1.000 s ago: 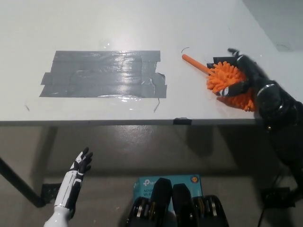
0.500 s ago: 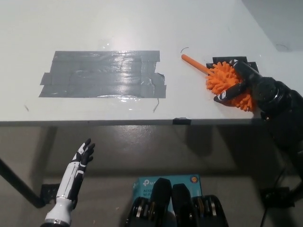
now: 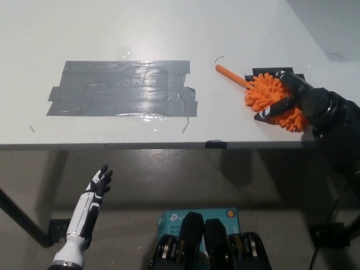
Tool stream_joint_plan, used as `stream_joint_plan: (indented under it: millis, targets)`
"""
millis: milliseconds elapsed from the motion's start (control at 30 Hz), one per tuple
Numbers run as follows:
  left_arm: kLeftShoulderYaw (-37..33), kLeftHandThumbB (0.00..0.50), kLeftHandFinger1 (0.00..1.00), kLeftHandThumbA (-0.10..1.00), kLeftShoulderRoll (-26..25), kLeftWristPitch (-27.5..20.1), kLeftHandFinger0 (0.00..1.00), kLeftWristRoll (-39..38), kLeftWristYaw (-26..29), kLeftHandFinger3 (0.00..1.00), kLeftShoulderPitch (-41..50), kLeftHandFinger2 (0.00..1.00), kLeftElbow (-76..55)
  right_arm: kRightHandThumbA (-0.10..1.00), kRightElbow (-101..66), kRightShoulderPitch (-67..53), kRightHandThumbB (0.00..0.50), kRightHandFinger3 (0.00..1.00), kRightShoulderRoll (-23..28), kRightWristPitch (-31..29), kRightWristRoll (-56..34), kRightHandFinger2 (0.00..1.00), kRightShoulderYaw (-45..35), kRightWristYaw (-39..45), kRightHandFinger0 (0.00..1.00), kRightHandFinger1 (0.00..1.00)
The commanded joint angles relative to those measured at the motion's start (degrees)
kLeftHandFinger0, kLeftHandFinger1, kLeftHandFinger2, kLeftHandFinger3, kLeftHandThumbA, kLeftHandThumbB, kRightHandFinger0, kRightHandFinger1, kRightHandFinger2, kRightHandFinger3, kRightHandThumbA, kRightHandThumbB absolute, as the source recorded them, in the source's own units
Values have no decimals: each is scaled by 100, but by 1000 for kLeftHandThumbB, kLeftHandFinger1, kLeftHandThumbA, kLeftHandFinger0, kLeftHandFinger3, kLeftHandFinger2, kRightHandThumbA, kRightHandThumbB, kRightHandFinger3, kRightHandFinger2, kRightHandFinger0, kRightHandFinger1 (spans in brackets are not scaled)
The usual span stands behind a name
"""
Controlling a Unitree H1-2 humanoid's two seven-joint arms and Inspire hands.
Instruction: An orange duster is kept infront of the robot in the middle of the table and the robot extends its right arm to grab the duster, picks it up and hands it to a person
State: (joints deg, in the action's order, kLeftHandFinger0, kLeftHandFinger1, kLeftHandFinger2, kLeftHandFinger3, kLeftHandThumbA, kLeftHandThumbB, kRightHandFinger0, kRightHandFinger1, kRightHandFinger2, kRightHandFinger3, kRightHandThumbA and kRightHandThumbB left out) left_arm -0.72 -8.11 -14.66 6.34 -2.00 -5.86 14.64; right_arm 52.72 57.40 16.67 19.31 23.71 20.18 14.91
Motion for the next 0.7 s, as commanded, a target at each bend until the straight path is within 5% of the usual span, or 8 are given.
stream_joint_plan:
  millis: [0,133,200,300,367,467,567,667]
  targets:
    - [10,146,1000,998,-57,-53,1000,-16,-5,1000,-93,1000,-166,60,108,178,312,1000,56,194,-237,798,-175,320,400,544]
    - [6,133,1000,989,-63,-79,1000,-8,-4,1000,-192,1000,-121,-100,-197,112,149,671,177,-43,275,548,358,407,87,392]
    - [18,133,1000,983,-60,-96,1000,-28,-2,1000,-209,1000,-118,-100,-293,79,149,809,206,4,266,639,399,443,248,525]
    - [48,133,1000,996,-133,-3,1000,-13,-24,1000,57,1000,-321,-100,-425,-149,124,834,149,30,182,630,418,426,195,539]
    - [38,139,1000,1000,-149,31,1000,23,-27,1000,33,1000,-338,-100,-468,-257,123,566,150,-147,13,650,182,139,298,680]
    - [42,121,1000,1000,-128,29,1000,-7,-21,1000,-2,1000,-297,-100,-481,-272,135,506,177,-201,2,750,87,62,655,901]
    - [26,110,1000,992,-133,-52,1000,-6,-33,1000,-4,1000,-263,-100,-591,-360,157,541,194,-242,-176,562,-190,11,253,611]
    - [14,125,1000,1000,-143,-27,1000,7,-47,1000,6,1000,-301,-100,-699,-440,170,771,238,-352,-184,773,-302,40,248,734]
